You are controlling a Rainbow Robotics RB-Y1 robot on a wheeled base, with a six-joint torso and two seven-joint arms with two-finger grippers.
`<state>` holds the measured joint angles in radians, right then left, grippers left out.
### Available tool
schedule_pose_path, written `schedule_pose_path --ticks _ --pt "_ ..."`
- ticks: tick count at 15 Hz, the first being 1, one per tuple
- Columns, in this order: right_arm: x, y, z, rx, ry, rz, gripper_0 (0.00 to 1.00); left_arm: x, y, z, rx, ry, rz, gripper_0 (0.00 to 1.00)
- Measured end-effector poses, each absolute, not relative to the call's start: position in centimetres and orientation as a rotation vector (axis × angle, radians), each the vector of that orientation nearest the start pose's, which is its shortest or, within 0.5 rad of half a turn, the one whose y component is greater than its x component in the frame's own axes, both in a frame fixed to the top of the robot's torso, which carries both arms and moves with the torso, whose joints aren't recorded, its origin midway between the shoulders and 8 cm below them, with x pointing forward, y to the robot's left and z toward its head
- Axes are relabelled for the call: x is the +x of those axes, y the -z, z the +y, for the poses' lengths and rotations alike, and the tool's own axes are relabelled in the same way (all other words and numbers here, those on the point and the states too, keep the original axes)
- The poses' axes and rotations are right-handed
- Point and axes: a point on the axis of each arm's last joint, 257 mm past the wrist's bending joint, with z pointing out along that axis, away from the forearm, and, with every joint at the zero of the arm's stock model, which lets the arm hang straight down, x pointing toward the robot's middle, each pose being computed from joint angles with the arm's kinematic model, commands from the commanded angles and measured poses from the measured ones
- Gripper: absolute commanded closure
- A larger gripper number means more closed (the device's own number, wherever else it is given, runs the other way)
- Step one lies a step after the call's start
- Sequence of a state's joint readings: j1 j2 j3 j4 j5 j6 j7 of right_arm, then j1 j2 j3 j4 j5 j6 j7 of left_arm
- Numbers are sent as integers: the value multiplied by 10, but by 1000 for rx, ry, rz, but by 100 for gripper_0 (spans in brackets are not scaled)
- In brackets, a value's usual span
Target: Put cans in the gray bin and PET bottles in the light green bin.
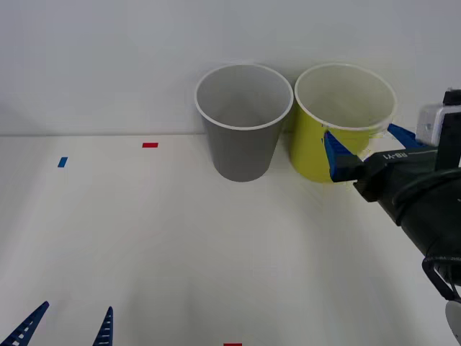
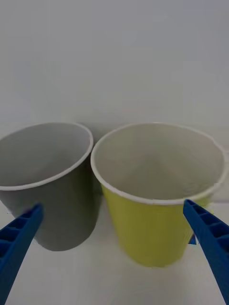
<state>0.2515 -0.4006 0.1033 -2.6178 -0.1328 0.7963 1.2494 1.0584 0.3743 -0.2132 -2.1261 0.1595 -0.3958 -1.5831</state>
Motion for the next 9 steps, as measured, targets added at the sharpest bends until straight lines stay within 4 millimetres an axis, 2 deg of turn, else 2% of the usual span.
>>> schedule_pose_path --ticks 3,6,7,9 --pt "402 62 -204 -110 -177 1627 0 234 262 266 76 -5 1704 0" --pt "398 47 -203 -139 -167 1497 0 234 262 266 76 -5 1704 0" --pt "399 51 -206 -154 -147 1454 0 234 262 266 76 -5 1704 0" --pt "395 80 -216 -188 -84 1420 0 234 262 266 76 -5 1704 0"
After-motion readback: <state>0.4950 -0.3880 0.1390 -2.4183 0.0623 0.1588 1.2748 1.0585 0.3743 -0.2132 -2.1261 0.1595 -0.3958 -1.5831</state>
